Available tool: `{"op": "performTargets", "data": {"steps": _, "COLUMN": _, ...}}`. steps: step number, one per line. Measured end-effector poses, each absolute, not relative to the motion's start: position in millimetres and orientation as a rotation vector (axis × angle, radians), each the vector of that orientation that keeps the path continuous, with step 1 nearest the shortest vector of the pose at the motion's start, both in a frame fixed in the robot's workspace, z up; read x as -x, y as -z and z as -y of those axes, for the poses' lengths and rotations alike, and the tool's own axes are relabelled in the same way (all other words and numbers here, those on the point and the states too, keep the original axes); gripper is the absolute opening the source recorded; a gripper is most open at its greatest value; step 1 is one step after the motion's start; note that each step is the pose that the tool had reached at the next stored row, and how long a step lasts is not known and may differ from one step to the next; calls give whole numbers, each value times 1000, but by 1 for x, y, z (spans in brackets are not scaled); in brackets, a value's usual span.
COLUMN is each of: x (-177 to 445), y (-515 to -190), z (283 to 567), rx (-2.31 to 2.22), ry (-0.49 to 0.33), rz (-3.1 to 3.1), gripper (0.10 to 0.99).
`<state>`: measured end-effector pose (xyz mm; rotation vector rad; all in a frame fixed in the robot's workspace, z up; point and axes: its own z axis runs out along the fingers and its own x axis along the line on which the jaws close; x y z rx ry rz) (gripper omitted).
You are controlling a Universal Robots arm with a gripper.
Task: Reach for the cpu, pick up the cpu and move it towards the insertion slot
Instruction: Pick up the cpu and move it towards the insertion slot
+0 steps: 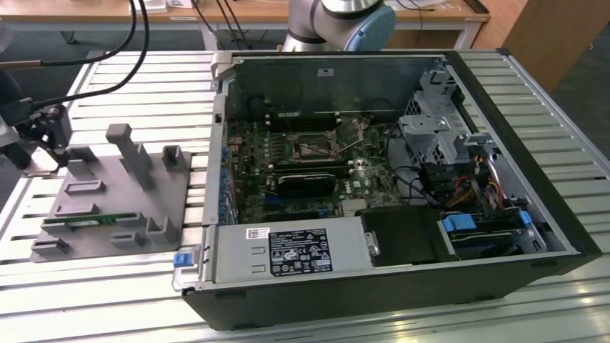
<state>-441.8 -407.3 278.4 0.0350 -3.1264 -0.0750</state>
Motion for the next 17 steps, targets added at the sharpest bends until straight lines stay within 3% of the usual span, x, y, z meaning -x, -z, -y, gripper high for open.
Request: {"op": "performTargets", "data": {"steps": 17, "x": 442, "y": -304, "z": 406, "rx": -34, "ry": 74, "rz": 3126, "gripper": 541}}
